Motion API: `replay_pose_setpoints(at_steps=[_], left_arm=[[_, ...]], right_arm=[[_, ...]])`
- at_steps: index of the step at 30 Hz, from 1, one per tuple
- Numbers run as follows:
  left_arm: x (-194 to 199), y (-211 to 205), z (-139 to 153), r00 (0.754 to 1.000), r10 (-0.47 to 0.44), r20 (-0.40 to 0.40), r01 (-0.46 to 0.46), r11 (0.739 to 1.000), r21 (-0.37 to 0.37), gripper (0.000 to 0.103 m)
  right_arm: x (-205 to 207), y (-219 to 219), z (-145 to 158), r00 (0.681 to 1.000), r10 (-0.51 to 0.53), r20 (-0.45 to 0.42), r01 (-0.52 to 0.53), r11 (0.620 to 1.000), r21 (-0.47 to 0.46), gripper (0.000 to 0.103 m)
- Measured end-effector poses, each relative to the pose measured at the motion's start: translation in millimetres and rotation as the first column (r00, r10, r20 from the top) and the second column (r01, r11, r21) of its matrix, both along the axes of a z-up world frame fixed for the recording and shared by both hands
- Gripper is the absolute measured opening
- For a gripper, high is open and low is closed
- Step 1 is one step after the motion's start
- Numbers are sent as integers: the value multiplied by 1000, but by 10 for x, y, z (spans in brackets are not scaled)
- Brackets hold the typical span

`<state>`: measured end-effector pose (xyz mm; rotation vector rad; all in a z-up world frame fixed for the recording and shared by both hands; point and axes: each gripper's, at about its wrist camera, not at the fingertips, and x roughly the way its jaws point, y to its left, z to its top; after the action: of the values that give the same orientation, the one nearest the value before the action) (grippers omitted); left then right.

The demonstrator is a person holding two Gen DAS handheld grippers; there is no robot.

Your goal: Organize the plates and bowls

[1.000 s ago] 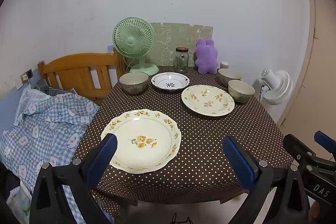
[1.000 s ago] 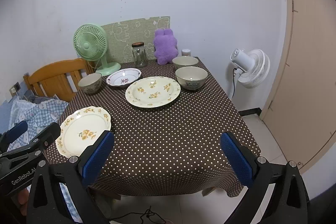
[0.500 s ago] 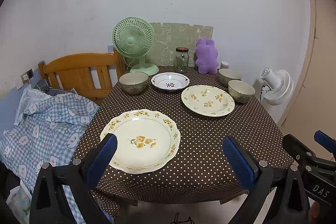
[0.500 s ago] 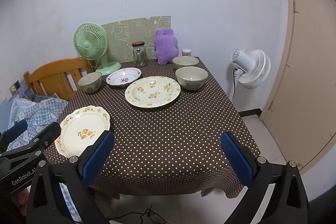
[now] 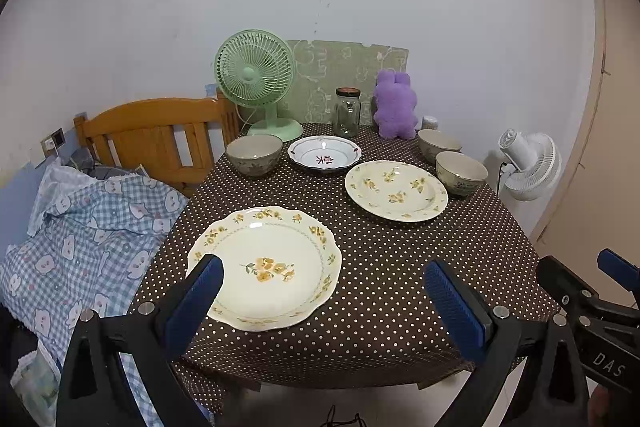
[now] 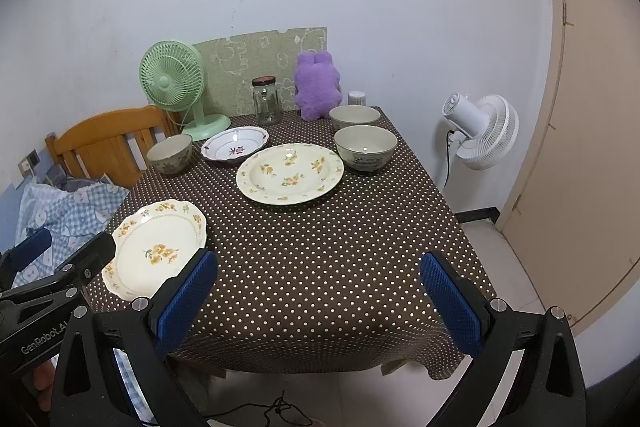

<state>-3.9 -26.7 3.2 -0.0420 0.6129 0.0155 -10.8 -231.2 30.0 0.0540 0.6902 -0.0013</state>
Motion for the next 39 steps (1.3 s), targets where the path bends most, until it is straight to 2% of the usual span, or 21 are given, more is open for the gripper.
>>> replay_pose_setpoints(at_steps=[8, 9, 12, 19, 23, 28, 39], left_arm=[[99, -89, -11, 1000, 21, -23, -21, 1000, -3, 98], [112, -96, -10, 999, 24, -26, -24, 1000, -5, 98], [160, -121, -11, 999, 30, -39, -30, 1000, 0, 96], [274, -18, -27, 994, 69, -81, -70, 998, -6, 88], [382, 111, -43, 992, 75, -106, -78, 997, -21, 83], [549, 268, -118, 988, 91, -124, -91, 996, 4, 82], [1115, 823, -336, 979, 86, -186, -84, 996, 18, 82]], right_arm=[[85, -57, 5, 1000, 21, -2, -21, 1000, 5, 102], [115, -43, 13, 1000, 25, 16, -25, 999, -22, 102], [171, -32, 23, 999, 41, 16, -41, 999, -25, 102], [354, 119, -20, 995, 97, -24, -98, 995, -17, 99], [485, 267, -41, 992, 121, -28, -121, 993, -8, 98], [668, 475, -150, 985, 145, -96, -144, 989, 16, 96], [1224, 1105, -405, 977, 135, -168, -135, 991, 8, 92]])
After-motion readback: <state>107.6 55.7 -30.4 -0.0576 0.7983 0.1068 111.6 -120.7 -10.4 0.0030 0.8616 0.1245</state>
